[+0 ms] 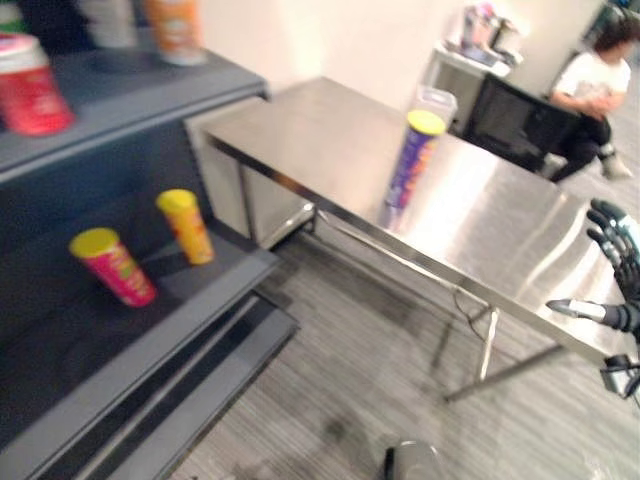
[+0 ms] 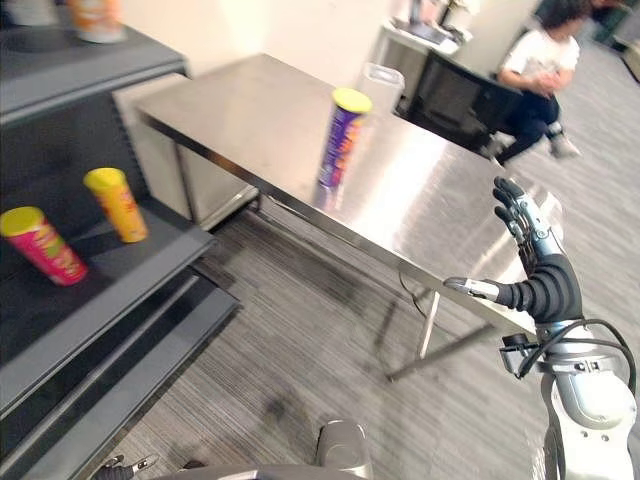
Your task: Put the gum and the chips on the shelf.
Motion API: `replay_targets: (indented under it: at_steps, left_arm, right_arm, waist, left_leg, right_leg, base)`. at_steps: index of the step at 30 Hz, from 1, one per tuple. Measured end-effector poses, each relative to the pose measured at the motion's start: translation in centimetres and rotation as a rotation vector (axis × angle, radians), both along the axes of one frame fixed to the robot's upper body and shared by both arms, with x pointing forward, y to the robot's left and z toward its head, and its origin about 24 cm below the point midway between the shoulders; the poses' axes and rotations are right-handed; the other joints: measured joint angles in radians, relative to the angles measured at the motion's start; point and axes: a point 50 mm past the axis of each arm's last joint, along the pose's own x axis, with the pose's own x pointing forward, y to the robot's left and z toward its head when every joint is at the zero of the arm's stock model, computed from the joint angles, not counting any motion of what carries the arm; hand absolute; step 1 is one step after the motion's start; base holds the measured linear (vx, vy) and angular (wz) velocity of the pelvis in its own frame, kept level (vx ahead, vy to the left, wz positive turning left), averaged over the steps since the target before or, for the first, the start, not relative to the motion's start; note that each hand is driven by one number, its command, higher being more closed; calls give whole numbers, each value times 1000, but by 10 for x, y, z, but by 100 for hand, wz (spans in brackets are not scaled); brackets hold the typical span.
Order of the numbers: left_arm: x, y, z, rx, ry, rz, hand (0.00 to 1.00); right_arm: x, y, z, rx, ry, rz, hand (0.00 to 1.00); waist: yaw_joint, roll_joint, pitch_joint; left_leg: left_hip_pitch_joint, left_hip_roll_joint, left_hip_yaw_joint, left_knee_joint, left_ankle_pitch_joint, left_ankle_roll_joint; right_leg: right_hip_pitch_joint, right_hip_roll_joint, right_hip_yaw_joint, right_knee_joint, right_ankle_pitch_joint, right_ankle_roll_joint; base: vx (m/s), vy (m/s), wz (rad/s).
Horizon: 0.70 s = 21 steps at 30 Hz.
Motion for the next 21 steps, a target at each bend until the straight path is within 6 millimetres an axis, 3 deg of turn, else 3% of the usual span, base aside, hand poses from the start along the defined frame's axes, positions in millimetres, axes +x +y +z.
replay_targets:
  at_steps: [1, 2, 3, 4, 5, 8, 12, 13, 14, 15, 16, 17, 18, 21]
  left_arm:
    - [6, -8, -2, -23, -15, -3, 0]
    - [10, -12, -3, -35, -24, -7, 0]
    - [23, -24, -5, -65, -67, -30, 0]
    - [29, -29, -5, -78, -86, -42, 0]
    - [31, -31, -5, -82, -89, -49, 0]
    - [42, -32, -3, -85, -110, -62, 0]
    - [47, -44, -6, -112, -138, -36, 0]
    - [45, -49, -7, -123, -144, -27, 0]
    - [42, -52, -8, -134, -151, -12, 0]
    - [36, -54, -10, -149, -154, 28, 0]
    - [32, -54, -10, -157, -157, 55, 0]
    - [26, -52, -10, -155, -173, 113, 0]
    - [21, -52, -11, -153, -167, 134, 0]
    - [-2, -51, -14, -145, -134, 199, 0]
  right_arm:
    - [7, 7, 0, -5, 0, 35, 0]
    - [9, 10, -1, -4, 1, 53, 0]
    - [16, 19, -2, -3, 5, 98, 0]
    - [18, 21, -1, -4, 5, 112, 0]
    - [18, 20, -2, -5, 6, 110, 0]
    - [13, 11, -5, -11, 32, 69, 0]
    - [7, -3, 2, 22, -2, 15, 0]
    - [6, -4, 3, 35, -13, 9, 0]
    - [6, -4, 4, 49, -18, 11, 0]
    - [6, -4, 4, 59, -21, 11, 0]
    - [6, -4, 4, 59, -21, 11, 0]
    - [7, -4, 5, 60, -28, 7, 0]
    - [8, -4, 7, 63, -37, 5, 0]
    - [11, -3, 13, 69, -75, 10, 0]
  waist:
    - [25, 33, 2]
    - [26, 47, -2]
    - [28, 67, -10]
    - [32, 68, -10]
    - [30, 69, -9]
    - [18, 70, -8]
    - [-3, 89, 4]
    - [5, 90, 5]
    - [11, 97, 9]
    - [26, 106, 13]
    - [33, 109, 11]
    - [39, 103, 14]
    - [54, 106, 15]
    - [83, 110, 15]
  left_leg:
    - [6, 23, 49, -8, 26, -19]
    - [9, 29, 70, -21, 40, -25]
    - [31, 35, 153, -43, 64, -34]
    - [50, 39, 200, -47, 71, -44]
    - [56, 45, 215, -45, 71, -45]
    - [41, 136, 217, 78, 43, -43]
    - [49, 230, 216, 174, 15, -46]
    - [55, 261, 198, 223, 15, -45]
    - [46, 291, 137, 272, 17, -42]
    - [14, 318, -9, 337, 36, -7]
    - [-20, 318, -110, 369, 50, 16]
    - [-81, 270, -317, 409, 4, -18]
    - [-109, 176, -475, 390, -67, -64]
    - [-122, 17, -624, 225, -117, -65]
  right_leg:
    - [-5, 19, -99, -61, 4, 6]
    - [-1, 28, -138, -96, 4, 7]
    - [6, 41, -250, -175, -15, 37]
    - [10, 59, -284, -223, -26, 52]
    - [18, 72, -282, -248, -28, 55]
    - [45, 136, -282, -326, -58, 89]
    - [31, 179, -252, -265, -134, 63]
    - [18, 184, -227, -231, -168, 53]
    - [17, 196, -209, -216, -185, 46]
    - [21, 227, -179, -211, -202, 22]
    - [23, 238, -161, -215, -203, 20]
    - [27, 244, -134, -226, -204, 17]
    - [31, 242, -99, -231, -201, 12]
    - [59, 246, -46, -252, -194, 7]
  base:
    - [-39, -214, -161]
    - [-67, -276, -170]
    - [-79, -274, -149]
    - [-84, -285, -139]
    - [-74, -216, -82]
    - [-41, -221, -40]
    - [-43, -136, -26]
    - [-49, -114, -48]
    - [-52, -163, -78]
    - [-38, -160, -73]
    - [-33, -117, -76]
    - [-18, -35, -69]
    - [4, 9, -64]
    - [67, 49, -59]
